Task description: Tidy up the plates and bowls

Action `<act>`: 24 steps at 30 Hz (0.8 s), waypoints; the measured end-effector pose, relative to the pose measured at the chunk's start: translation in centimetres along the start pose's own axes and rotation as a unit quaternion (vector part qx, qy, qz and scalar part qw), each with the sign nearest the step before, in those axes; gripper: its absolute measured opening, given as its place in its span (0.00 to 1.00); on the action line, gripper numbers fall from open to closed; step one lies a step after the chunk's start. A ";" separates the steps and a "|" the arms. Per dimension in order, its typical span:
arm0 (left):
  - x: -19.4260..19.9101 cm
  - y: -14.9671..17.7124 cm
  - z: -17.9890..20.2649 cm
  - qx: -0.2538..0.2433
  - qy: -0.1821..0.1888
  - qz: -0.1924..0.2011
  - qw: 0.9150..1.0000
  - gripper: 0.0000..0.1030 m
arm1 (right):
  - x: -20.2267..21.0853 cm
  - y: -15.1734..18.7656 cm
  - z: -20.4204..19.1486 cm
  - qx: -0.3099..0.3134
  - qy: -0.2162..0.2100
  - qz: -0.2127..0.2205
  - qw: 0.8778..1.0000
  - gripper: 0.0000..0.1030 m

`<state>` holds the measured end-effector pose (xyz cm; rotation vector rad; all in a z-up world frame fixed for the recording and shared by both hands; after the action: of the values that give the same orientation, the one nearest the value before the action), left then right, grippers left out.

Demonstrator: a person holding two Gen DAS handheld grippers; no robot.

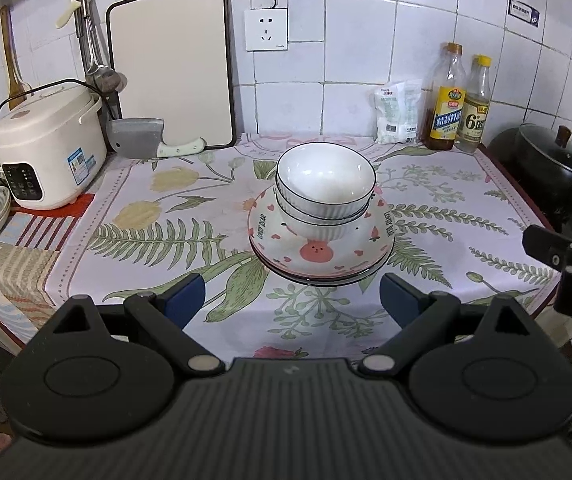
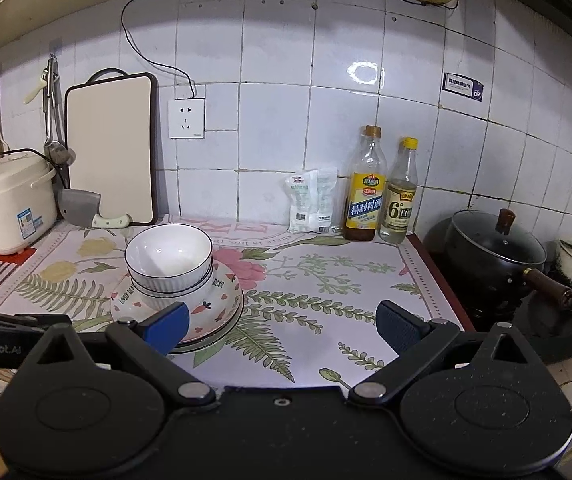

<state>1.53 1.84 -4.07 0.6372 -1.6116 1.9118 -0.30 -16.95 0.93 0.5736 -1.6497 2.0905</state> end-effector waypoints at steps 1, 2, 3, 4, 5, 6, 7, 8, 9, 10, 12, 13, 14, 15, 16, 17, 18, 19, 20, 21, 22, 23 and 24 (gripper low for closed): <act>0.1 0.0 0.0 -0.002 0.000 0.003 1.000 0.92 | 0.0 0.0 0.0 -0.002 -0.002 0.001 1.000 0.98; 0.2 -0.1 0.0 -0.002 -0.002 0.006 1.000 0.92 | 0.0 -0.1 0.0 -0.003 -0.004 0.001 1.000 0.98; 0.3 -0.1 0.0 -0.004 -0.002 0.008 1.000 0.92 | 0.0 0.0 -0.1 -0.003 -0.006 0.001 1.000 0.98; 0.3 -0.1 0.0 -0.004 -0.002 0.009 1.000 0.92 | 0.0 0.0 -0.2 -0.003 -0.007 0.001 1.000 0.98; 0.4 -0.1 0.0 -0.004 -0.002 0.010 1.000 0.92 | 0.0 0.0 -0.3 -0.002 -0.007 0.001 1.000 0.98; 0.4 -0.2 0.0 -0.005 -0.002 0.012 1.000 0.92 | -0.1 0.1 -0.3 -0.002 -0.007 0.001 1.000 0.98; 0.5 -0.2 0.1 -0.007 -0.002 0.014 1.000 0.92 | -0.1 0.1 -0.3 -0.003 -0.006 0.001 1.000 0.98; 0.7 -0.2 0.1 -0.011 0.001 0.017 1.000 0.92 | -0.1 0.1 -0.2 -0.005 -0.005 0.000 1.000 0.98; 0.8 -0.2 0.2 -0.015 0.003 0.020 1.000 0.92 | -0.2 0.2 -0.2 -0.009 -0.006 -0.002 1.000 0.98; 0.9 -0.2 0.2 -0.016 0.003 0.023 1.000 0.92 | -0.2 0.2 -0.1 -0.016 -0.010 -0.004 1.000 0.98; 1.2 -0.2 0.1 -0.016 0.004 0.026 1.000 0.92 | -0.3 0.3 0.3 -0.030 -0.016 -0.001 0.999 0.98; 1.2 -0.2 0.1 -0.015 0.004 0.026 1.000 0.92 | -0.3 0.3 0.4 -0.032 -0.016 0.001 0.999 0.98; 1.2 -0.2 0.0 -0.014 0.004 0.026 1.000 0.92 | -0.2 0.4 0.4 -0.031 -0.013 0.003 0.999 0.98; 1.2 -0.2 0.0 -0.014 0.004 0.025 1.000 0.92 | -0.2 0.4 0.4 -0.030 -0.011 0.005 0.999 0.98; 1.2 -0.1 0.0 -0.013 0.003 0.025 1.000 0.92 | -0.2 0.5 0.4 -0.028 -0.010 0.007 1.000 0.98; 1.2 -0.1 0.0 -0.013 0.001 0.025 1.000 0.92 | -0.2 0.5 0.3 -0.025 -0.009 0.008 1.000 0.98; 1.1 -0.1 0.0 -0.014 0.000 0.025 1.000 0.92 | -0.2 0.5 0.3 -0.023 -0.009 0.008 1.000 0.98; 1.1 0.0 0.0 -0.015 -0.001 0.025 1.000 0.92 | -0.2 0.5 0.2 -0.021 -0.010 0.008 1.000 0.98; 1.1 0.0 0.1 -0.016 -0.002 0.025 1.000 0.92 | -0.2 0.5 0.1 -0.018 -0.010 0.008 1.000 0.98; 1.2 0.0 0.1 -0.017 -0.003 0.025 1.000 0.92 | -0.2 0.5 0.0 -0.017 -0.010 0.008 1.000 0.98; 1.1 0.1 0.1 -0.017 -0.003 0.025 1.000 0.92 | -0.2 0.5 0.0 -0.015 -0.009 0.008 1.000 0.98; 1.1 0.1 0.1 -0.016 -0.003 0.024 1.000 0.92 | -0.2 0.5 -0.1 -0.013 -0.008 0.008 1.000 0.98; 1.1 0.1 0.2 -0.017 -0.003 0.025 1.000 0.92 | -0.1 0.6 -0.1 -0.012 -0.005 0.009 1.000 0.98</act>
<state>0.63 1.76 -3.37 0.5953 -1.6737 1.9156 -0.55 -16.97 0.39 0.5649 -1.6886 2.0802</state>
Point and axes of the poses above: each gripper's, at about its wrist camera, not at the fingertips, and x roughly against the way its jaws point, z to its right, y to its underside, the point moved 4 cm from there along -x, roughly the way its jaws point, and after that the axes turned 9 degrees about x, right-handed, at the moved point
